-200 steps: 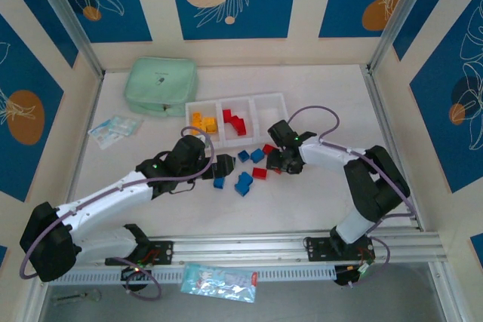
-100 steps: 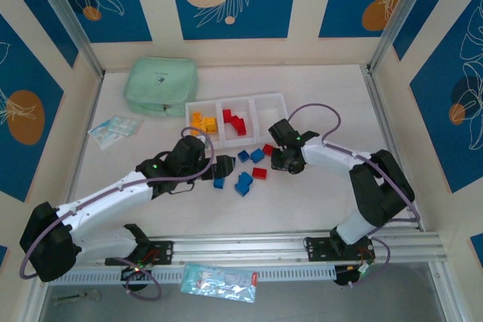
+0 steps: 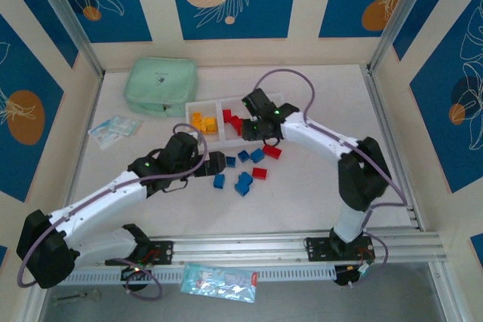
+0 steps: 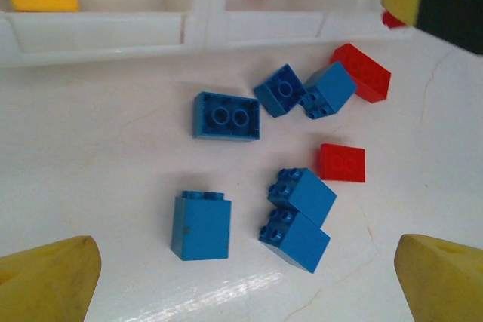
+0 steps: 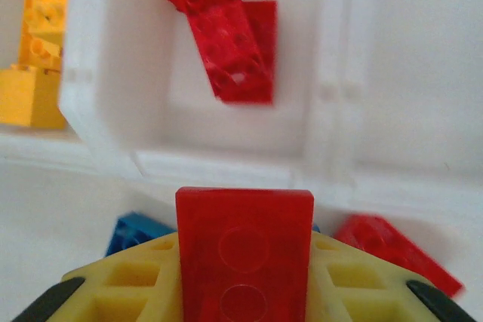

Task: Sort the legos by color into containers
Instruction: Place the lego in the container, then pick up the lego from the center of the table.

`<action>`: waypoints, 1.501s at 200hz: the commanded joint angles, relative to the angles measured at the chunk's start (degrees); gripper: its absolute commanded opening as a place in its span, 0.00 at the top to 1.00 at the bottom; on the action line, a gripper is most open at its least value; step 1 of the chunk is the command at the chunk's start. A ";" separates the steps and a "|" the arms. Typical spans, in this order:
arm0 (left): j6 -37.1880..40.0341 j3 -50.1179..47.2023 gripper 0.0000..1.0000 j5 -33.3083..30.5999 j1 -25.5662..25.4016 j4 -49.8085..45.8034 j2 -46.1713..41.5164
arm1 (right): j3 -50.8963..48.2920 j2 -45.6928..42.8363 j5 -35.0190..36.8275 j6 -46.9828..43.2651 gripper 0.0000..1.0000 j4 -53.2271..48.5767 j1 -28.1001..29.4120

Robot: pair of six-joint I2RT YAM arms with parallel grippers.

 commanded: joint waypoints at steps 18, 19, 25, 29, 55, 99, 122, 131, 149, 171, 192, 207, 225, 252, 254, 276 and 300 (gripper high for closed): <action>0.97 0.05 0.01 0.76 3.74 -2.28 -3.05 | 13.34 11.82 -0.55 -3.90 0.67 -2.44 -0.40; 0.96 0.01 0.01 0.81 3.88 -2.26 -3.12 | 13.68 12.08 -0.50 -3.92 0.67 -2.54 -0.42; 1.03 -0.10 0.01 1.05 4.37 -2.27 -3.22 | 15.42 13.65 -0.51 -4.03 0.67 -3.00 -0.52; 1.07 -0.10 0.01 1.24 4.70 -2.36 -3.28 | 16.24 14.36 -0.47 -4.04 0.66 -3.18 -0.62; 1.77 0.50 0.01 1.91 5.96 -3.11 -3.04 | 21.00 18.28 -0.65 -3.95 0.60 -4.56 -1.22; 2.68 1.86 0.01 3.06 6.74 -3.38 -1.66 | 22.66 16.78 0.19 -4.67 0.46 -5.04 -1.24; 3.13 2.66 0.01 3.20 6.74 -4.13 -1.62 | 19.82 12.72 -0.93 -4.54 0.44 -4.11 -1.67; 3.18 2.86 0.01 3.72 6.74 -4.09 -1.66 | 18.01 10.60 -0.82 -4.40 0.43 -3.74 -1.75; 2.89 2.89 0.01 4.40 6.60 -3.89 -1.77 | 13.30 5.58 -1.38 -3.67 0.42 -2.78 -2.35; 2.44 2.29 0.01 5.46 6.17 -2.74 -1.75 | 5.11 -1.60 -2.70 -1.98 0.40 -2.25 -4.04; 2.59 2.09 0.01 5.96 4.86 -2.33 -1.29 | -2.86 -8.22 -3.63 0.13 0.37 -2.31 -5.74; 2.38 1.85 0.01 5.62 3.41 -1.74 -0.91 | -7.97 -12.04 -3.31 1.50 0.35 -3.26 -6.72; 1.62 1.07 0.01 5.35 1.49 0.16 -0.36 | -14.27 -16.05 -3.07 3.25 0.33 -2.96 -7.49; 0.09 0.12 0.01 4.31 -1.34 3.34 1.07 | -22.44 -20.28 -3.21 5.85 0.29 -2.24 -8.26; -0.04 0.08 0.01 4.22 -1.55 3.48 1.21 | -22.98 -20.43 -3.22 6.15 0.28 -2.14 -8.27; -1.37 -0.15 0.01 3.43 -3.81 5.75 2.58 | -28.33 -20.87 -4.01 8.30 0.24 0.43 -8.27; -2.43 -0.19 0.01 2.89 -5.23 7.29 4.11 | -30.84 -19.07 -4.80 9.65 0.22 4.22 -8.03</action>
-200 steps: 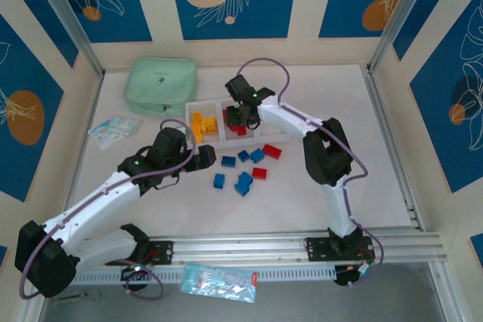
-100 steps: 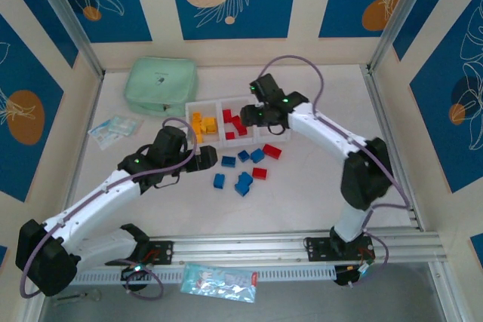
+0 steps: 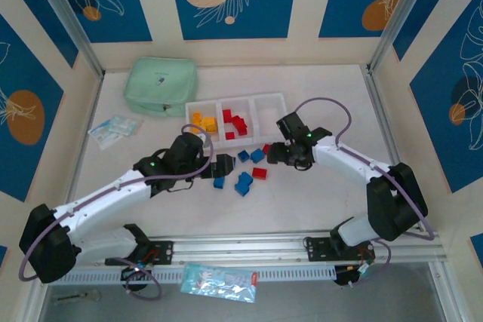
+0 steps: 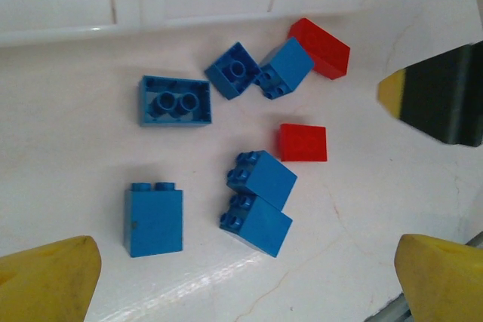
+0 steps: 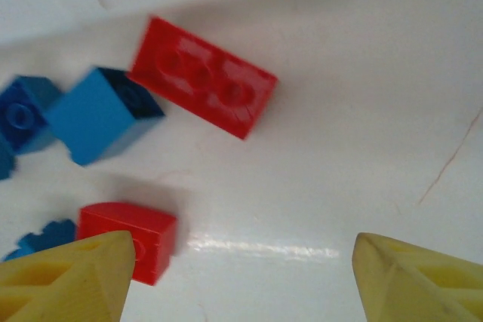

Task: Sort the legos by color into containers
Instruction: Pick up the lego from the center of the table.

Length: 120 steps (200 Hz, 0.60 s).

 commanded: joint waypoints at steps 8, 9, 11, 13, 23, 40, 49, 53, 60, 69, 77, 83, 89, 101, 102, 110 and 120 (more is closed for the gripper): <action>-2.05 -0.61 0.01 -1.30 -1.68 3.76 1.70 | -1.98 1.42 -2.35 3.18 0.22 5.66 0.14; -2.07 -0.59 0.01 -1.34 -1.64 3.82 1.78 | -1.94 1.56 -2.33 3.20 0.22 5.86 0.17; -2.13 -0.57 0.01 -1.31 -1.75 3.87 1.83 | -1.94 1.84 -2.39 3.22 0.21 6.11 0.25; -2.15 -0.56 0.01 -1.30 -1.82 3.88 1.95 | -1.92 2.18 -2.27 3.29 0.21 6.39 0.34; -2.18 -0.32 0.01 -1.30 -2.03 4.05 2.34 | -1.57 3.55 -1.61 3.63 0.20 7.51 0.70; -2.34 -0.12 0.01 -1.71 -2.32 4.14 2.64 | -0.34 6.52 -0.40 4.10 0.18 8.85 0.81; -2.42 -0.12 0.01 -1.89 -2.40 4.16 2.61 | 0.39 8.12 0.46 4.13 0.18 9.46 0.89; -2.44 -0.18 0.01 -1.99 -2.48 4.07 2.59 | 0.78 8.81 0.90 3.96 0.17 9.54 0.89; -2.53 -0.21 0.01 -2.08 -2.49 3.99 2.49 | 1.66 10.14 1.63 3.54 0.17 9.51 0.89; -2.51 -0.21 0.01 -2.17 -2.43 3.88 2.27 | 2.59 11.53 2.60 2.70 0.16 9.54 1.00; -2.46 -0.30 0.01 -2.25 -2.45 3.50 2.06 | 3.27 12.45 3.40 2.00 0.16 9.59 1.07; -2.44 -0.30 0.01 -2.38 -2.46 3.28 1.88 | 3.67 12.97 3.88 1.46 0.16 9.67 1.11; -2.27 -0.38 0.01 -2.65 -2.48 2.95 1.71 | 3.92 13.33 4.55 0.95 0.16 9.83 1.16; -2.07 -0.39 0.01 -3.24 -2.42 2.27 1.31 | 4.07 13.81 5.84 0.10 0.15 10.39 1.11; -2.04 -0.39 0.01 -3.28 -2.46 2.24 1.28 | 4.07 13.82 5.93 0.04 0.15 10.43 1.09; -1.93 -0.39 0.01 -3.63 -2.45 2.04 1.16 | 4.22 14.30 6.28 -0.55 0.14 10.76 0.92; -1.75 -0.39 0.01 -3.97 -2.46 1.84 1.12 | 4.65 14.98 6.55 -1.30 0.14 11.20 0.66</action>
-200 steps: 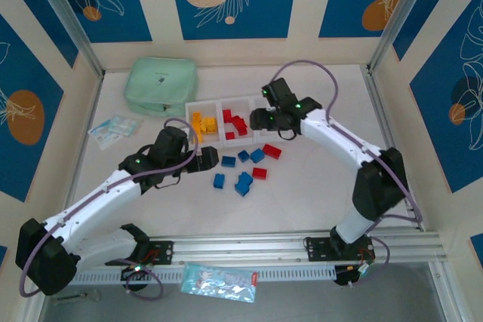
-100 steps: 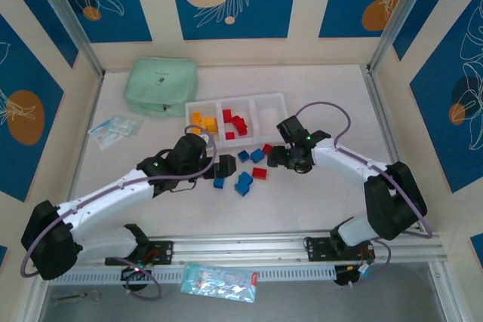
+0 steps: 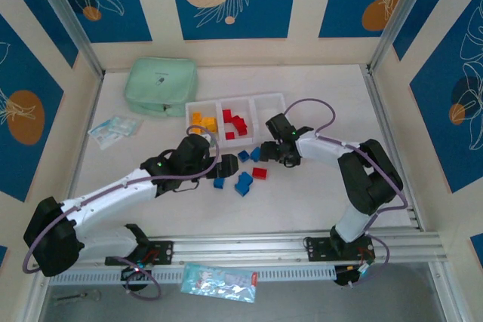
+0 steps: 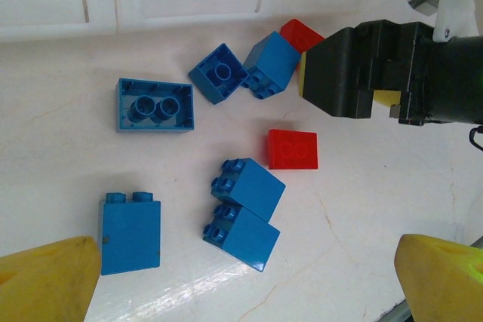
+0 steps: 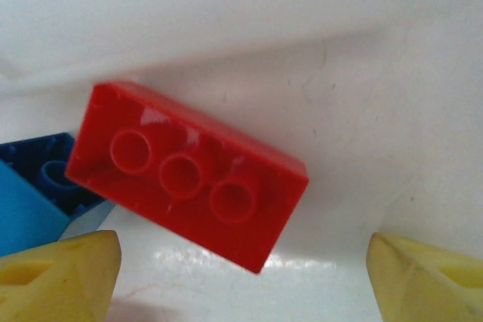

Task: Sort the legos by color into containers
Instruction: Pick up the lego from the center of the table.

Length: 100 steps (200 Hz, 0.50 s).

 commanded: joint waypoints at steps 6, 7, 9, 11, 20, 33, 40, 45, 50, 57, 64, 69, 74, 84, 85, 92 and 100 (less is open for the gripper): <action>0.24 -0.34 0.01 -2.07 -0.51 -1.05 -1.15 | 2.11 1.97 3.04 -2.69 0.14 1.56 -0.16; 0.24 -0.37 0.01 -2.07 -0.53 -1.03 -1.15 | 2.17 2.04 3.02 -2.80 0.15 1.61 -0.19; 0.25 -0.32 0.01 -2.16 -0.50 -1.03 -1.10 | 2.38 2.20 3.13 -3.05 0.15 1.65 -0.21; 0.29 -0.24 0.01 -2.14 -0.49 -1.07 -1.12 | 2.51 2.41 3.25 -3.31 0.15 1.72 -0.22; 0.56 0.00 0.01 -2.03 -0.47 -1.02 -0.89 | 3.16 3.17 3.42 -4.38 0.17 1.99 -0.30; 0.86 0.55 0.01 -1.99 -0.52 -1.45 -0.56 | 3.92 4.03 3.44 -5.88 0.20 2.73 -0.35; 1.00 0.74 0.01 -2.07 -0.53 -1.68 -0.46 | 4.02 4.29 3.34 -6.54 0.22 3.31 -0.31; 1.04 0.75 0.01 -2.07 -0.46 -1.62 -0.36 | 4.00 4.41 2.95 -7.32 0.23 3.85 -0.31; 1.04 0.77 0.01 -2.12 -0.46 -1.68 -0.42 | 4.02 4.49 2.54 -8.02 0.24 4.38 -0.31; 1.04 0.76 0.01 -2.16 -0.48 -1.68 -0.38 | 4.06 4.56 1.95 -8.97 0.26 4.94 -0.23; 1.04 0.75 0.01 -2.16 -0.54 -1.65 -0.36 | 3.98 4.71 1.21 -10.06 0.28 5.41 -0.22; 1.04 0.75 0.01 -2.16 -0.49 -1.68 -0.33 | 4.06 4.79 0.91 -10.61 0.30 5.40 -0.16; 1.04 0.75 0.01 -2.16 -0.46 -1.73 -0.34 | 4.10 4.72 1.03 -10.79 0.32 5.21 -0.13; 1.04 0.84 0.01 -2.16 -0.49 -1.92 -0.39 | 3.89 4.53 0.88 -11.30 0.35 5.26 0.12; 1.04 0.84 0.01 -2.16 -0.47 -1.90 -0.42 | 3.81 4.46 0.84 -11.32 0.35 5.26 0.17; 1.04 0.84 0.01 -2.25 -0.48 -1.99 -0.36 | 3.36 4.22 0.65 -11.57 0.37 5.48 0.30; 1.05 0.76 0.01 -2.33 -0.54 -2.06 -0.45 | 2.93 3.93 0.24 -11.68 0.40 5.53 0.47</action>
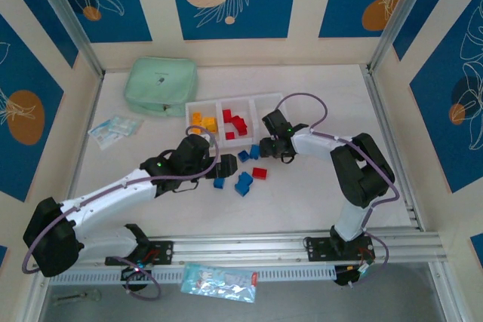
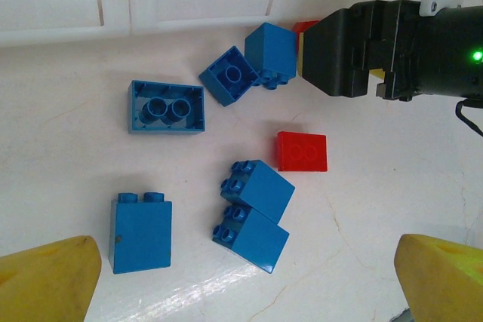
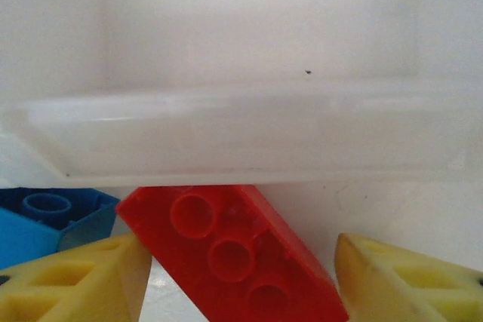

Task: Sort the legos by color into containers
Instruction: Pick up the lego from the center of the table, then place the lego in the container.

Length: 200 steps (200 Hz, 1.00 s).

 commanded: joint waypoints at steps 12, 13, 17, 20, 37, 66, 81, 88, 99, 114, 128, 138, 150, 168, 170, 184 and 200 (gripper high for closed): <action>0.93 0.76 0.01 -1.47 -0.43 -1.42 -0.41 | -0.52 -0.95 -1.54 -2.21 0.45 0.83 0.97; 0.89 0.76 0.01 -1.49 -0.42 -1.45 -0.41 | -0.59 -1.01 -1.54 -2.21 0.45 0.83 1.00; 0.85 0.75 0.01 -1.50 -0.42 -1.38 -0.45 | -0.81 -1.17 -1.71 -2.20 0.46 0.83 1.15; 0.85 0.75 0.01 -1.51 -0.48 -1.39 -0.42 | -0.98 -1.35 -1.85 -2.19 0.47 0.89 1.32; 0.84 0.75 0.01 -1.51 -0.49 -1.27 -0.40 | -1.63 -2.00 -1.85 -2.25 0.52 0.68 2.06; 0.84 0.84 0.01 -1.26 -0.49 -1.32 -0.42 | -1.98 -2.70 -0.80 -2.38 0.62 -0.51 2.35; 0.84 0.84 0.01 -1.32 -0.45 -1.53 -0.73 | -2.19 -3.45 -0.58 -2.16 0.66 -1.40 2.37; 0.84 0.69 0.01 -1.46 -0.42 -1.59 -0.99 | -2.53 -4.02 -0.67 -1.96 0.68 -1.62 2.48; 0.84 0.45 0.01 -1.60 -0.43 -1.50 -1.43 | -3.17 -5.31 -0.71 -1.76 0.72 -2.00 2.76; 1.06 0.38 0.01 -1.77 -0.45 -1.70 -1.93 | -4.21 -7.11 -0.32 -1.33 0.74 -2.79 3.21; 1.43 0.57 0.01 -1.95 -0.37 -2.16 -2.32 | -5.41 -9.12 0.07 -0.90 0.76 -3.81 3.57; 1.84 0.96 0.01 -2.19 -0.26 -2.74 -2.62 | -6.12 -10.82 0.07 -0.62 0.76 -4.78 3.88; 2.33 1.44 0.01 -2.71 -0.12 -3.65 -3.10 | -6.64 -13.14 0.41 -0.27 0.77 -6.22 4.51; 3.19 1.80 0.01 -2.72 0.76 -4.21 -3.83 | -6.31 -16.49 1.16 0.00 0.77 -8.34 5.63; 3.25 1.81 0.01 -2.73 0.85 -4.31 -3.90 | -6.23 -16.80 1.11 0.00 0.77 -8.49 5.72; 3.72 2.19 0.01 -2.70 2.04 -4.86 -4.27 | -4.78 -17.94 0.45 -0.42 0.77 -9.17 6.04; 4.34 2.72 0.01 -2.06 3.72 -5.56 -4.59 | -1.40 -17.12 -0.58 -0.74 0.77 -10.21 6.04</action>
